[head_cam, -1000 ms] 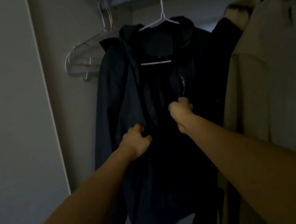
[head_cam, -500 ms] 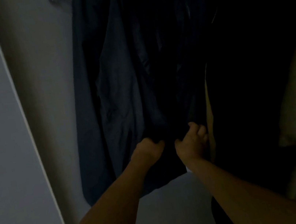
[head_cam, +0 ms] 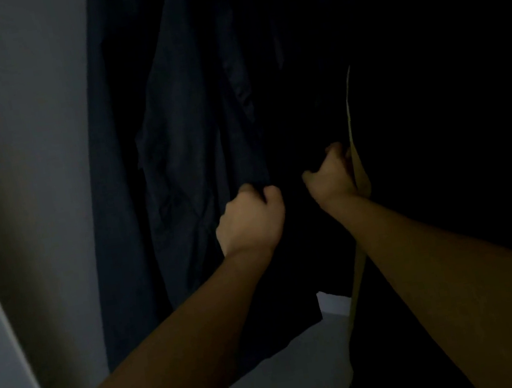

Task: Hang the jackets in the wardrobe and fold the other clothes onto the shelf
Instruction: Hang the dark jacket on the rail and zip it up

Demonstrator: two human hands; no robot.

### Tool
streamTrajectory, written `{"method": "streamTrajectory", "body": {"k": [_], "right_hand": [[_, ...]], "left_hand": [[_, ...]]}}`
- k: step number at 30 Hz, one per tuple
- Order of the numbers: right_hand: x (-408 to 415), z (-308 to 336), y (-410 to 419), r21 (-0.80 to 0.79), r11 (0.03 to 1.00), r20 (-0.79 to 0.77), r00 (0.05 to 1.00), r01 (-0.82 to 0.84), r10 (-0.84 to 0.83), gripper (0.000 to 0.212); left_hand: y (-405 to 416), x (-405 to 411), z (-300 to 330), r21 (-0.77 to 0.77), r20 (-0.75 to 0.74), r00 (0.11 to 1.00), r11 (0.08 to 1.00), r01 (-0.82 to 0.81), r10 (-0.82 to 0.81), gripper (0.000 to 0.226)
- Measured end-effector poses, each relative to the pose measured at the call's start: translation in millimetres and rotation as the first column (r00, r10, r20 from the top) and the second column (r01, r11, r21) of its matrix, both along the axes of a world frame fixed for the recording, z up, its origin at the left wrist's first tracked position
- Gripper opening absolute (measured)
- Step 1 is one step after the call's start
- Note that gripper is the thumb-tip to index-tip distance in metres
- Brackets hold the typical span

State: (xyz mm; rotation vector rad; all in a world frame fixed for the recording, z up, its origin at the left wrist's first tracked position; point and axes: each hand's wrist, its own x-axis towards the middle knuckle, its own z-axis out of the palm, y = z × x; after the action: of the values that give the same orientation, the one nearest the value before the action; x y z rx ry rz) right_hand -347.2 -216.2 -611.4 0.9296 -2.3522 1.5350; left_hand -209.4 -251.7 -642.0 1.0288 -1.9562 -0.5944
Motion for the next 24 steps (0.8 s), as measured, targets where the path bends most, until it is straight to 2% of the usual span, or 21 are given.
{"method": "streamTrajectory", "body": {"k": [2,5,10,13,14,16,18,20,22,24], "right_hand": [[-14,4,2,0.025,0.998,0.105,0.993,-0.056,0.053,0.040],[-23,-1,10,-0.114,0.976,0.316,0.925,-0.184,0.211,0.036],[-19,-37,25,-0.228,0.938,0.281,0.905,-0.259,0.318,0.040],[-18,-55,37,-0.286,0.910,0.304,0.873,-0.300,0.382,0.020],[-17,-62,41,-0.272,0.906,0.324,0.856,-0.323,0.402,0.016],[-14,-76,50,-0.238,0.898,0.367,0.821,-0.371,0.437,0.014],[-5,-88,61,-0.251,0.889,0.410,0.789,-0.384,0.457,0.030],[8,-96,73,-0.307,0.878,0.375,0.801,-0.368,0.467,0.042],[27,-99,88,-0.337,0.867,0.304,0.829,-0.367,0.469,0.040],[49,-97,105,-0.352,0.854,0.265,0.834,-0.384,0.484,0.035]], "left_hand": [[-1,1,1,0.007,-0.026,1.000,1.000,0.006,-0.006,0.044],[-4,-1,0,-0.024,-0.004,1.000,0.999,-0.029,0.028,0.049],[0,-11,-2,-0.120,0.028,0.996,0.990,-0.079,0.083,0.052],[-4,-13,3,-0.109,0.048,0.993,0.989,-0.099,0.104,0.021],[-7,-11,4,-0.069,0.009,0.996,0.994,-0.089,0.090,0.013],[-5,-3,-1,0.030,-0.136,0.990,0.999,-0.018,0.022,0.016],[5,13,-18,0.079,-0.255,0.965,0.994,0.081,-0.058,0.030],[18,33,-41,0.100,-0.293,0.943,0.976,0.192,-0.156,0.042],[29,53,-59,0.176,-0.345,0.915,0.944,0.280,-0.207,0.037],[40,75,-66,0.314,-0.499,0.841,0.862,0.399,-0.207,0.029]]}}
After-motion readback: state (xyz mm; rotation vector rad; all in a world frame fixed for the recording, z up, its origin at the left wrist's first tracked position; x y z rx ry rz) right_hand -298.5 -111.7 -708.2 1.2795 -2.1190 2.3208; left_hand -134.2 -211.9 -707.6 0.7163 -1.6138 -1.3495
